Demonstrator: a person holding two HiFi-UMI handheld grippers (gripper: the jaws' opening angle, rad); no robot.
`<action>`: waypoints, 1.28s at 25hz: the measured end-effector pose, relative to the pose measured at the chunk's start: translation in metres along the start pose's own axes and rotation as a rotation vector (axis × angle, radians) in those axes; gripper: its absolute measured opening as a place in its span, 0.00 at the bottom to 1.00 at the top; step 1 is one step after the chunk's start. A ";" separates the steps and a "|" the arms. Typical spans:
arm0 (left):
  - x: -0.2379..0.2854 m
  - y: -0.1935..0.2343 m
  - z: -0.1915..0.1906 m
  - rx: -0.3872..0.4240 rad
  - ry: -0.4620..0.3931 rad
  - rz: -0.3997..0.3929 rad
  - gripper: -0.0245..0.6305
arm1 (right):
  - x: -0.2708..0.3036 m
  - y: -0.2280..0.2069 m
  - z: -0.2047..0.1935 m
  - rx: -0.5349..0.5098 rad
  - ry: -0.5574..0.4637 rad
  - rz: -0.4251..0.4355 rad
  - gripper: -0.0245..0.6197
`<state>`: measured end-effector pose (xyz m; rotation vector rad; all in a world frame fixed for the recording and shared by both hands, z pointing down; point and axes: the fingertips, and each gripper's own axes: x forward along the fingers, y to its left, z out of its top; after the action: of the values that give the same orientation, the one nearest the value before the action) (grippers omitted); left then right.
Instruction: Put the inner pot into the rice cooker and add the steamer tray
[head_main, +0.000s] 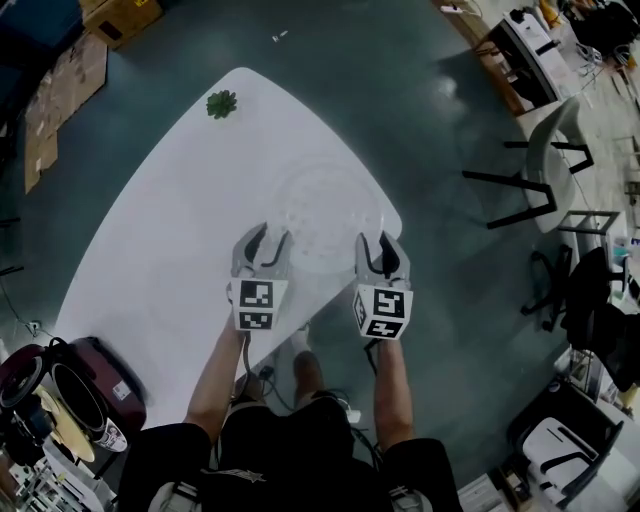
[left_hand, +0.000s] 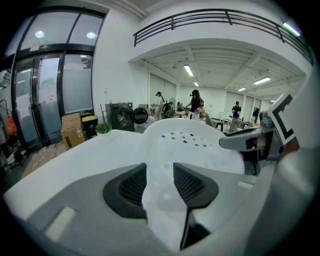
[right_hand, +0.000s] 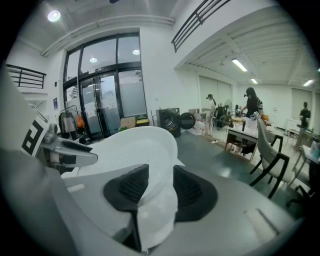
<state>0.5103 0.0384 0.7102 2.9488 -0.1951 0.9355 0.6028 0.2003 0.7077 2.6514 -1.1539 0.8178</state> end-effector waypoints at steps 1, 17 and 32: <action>-0.005 0.002 0.006 0.000 -0.009 0.008 0.31 | -0.003 0.003 0.008 -0.005 -0.013 0.004 0.27; -0.148 0.061 0.062 -0.009 -0.133 0.203 0.31 | -0.068 0.106 0.105 -0.103 -0.159 0.155 0.27; -0.327 0.157 0.020 -0.094 -0.144 0.498 0.31 | -0.109 0.294 0.133 -0.214 -0.204 0.443 0.27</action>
<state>0.2366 -0.0843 0.5055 2.9271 -0.9848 0.7164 0.3894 0.0213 0.5121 2.3771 -1.8084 0.4462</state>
